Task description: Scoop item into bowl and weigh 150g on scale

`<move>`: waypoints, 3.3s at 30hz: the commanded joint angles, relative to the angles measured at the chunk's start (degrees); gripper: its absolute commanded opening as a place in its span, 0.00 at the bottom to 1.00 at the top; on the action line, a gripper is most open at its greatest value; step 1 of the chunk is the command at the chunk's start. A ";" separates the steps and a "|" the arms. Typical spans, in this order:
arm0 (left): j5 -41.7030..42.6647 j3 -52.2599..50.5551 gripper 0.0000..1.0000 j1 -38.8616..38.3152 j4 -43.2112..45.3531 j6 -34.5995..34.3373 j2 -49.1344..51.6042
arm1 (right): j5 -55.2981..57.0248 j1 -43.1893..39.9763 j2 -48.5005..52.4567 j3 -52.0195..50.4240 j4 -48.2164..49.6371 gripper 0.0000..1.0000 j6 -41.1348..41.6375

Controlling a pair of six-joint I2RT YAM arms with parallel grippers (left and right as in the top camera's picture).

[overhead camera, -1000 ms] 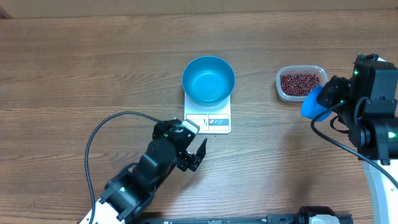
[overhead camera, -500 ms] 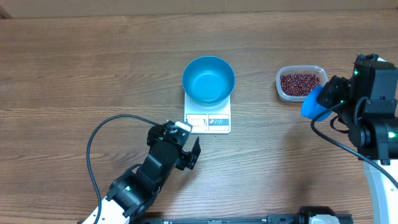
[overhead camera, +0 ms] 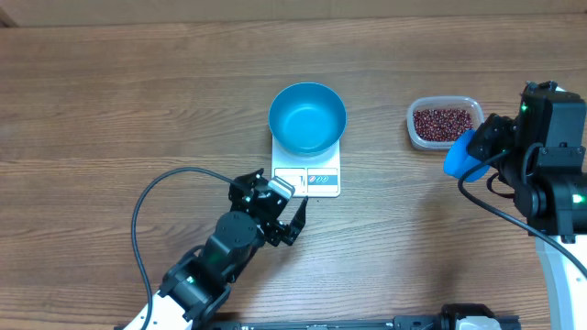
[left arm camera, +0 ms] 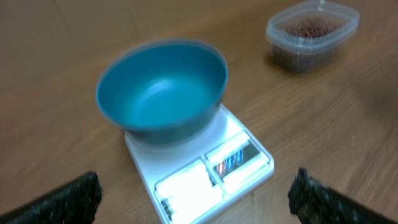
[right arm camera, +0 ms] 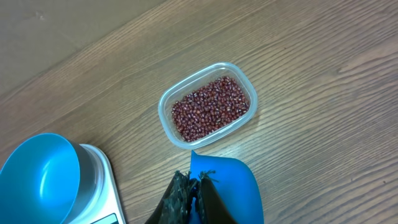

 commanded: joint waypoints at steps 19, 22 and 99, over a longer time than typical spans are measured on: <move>-0.68 -8.85 0.99 0.28 7.17 -0.83 -0.31 | 0.00 -0.13 -0.37 1.18 0.20 0.04 -0.04; -1.46 -8.63 1.00 0.28 7.56 0.20 -0.26 | -0.02 -0.13 -0.37 1.18 0.17 0.04 -0.02; 8.11 36.79 1.00 12.00 -49.33 0.15 15.85 | -0.02 -0.13 -0.37 1.18 0.33 0.04 -0.02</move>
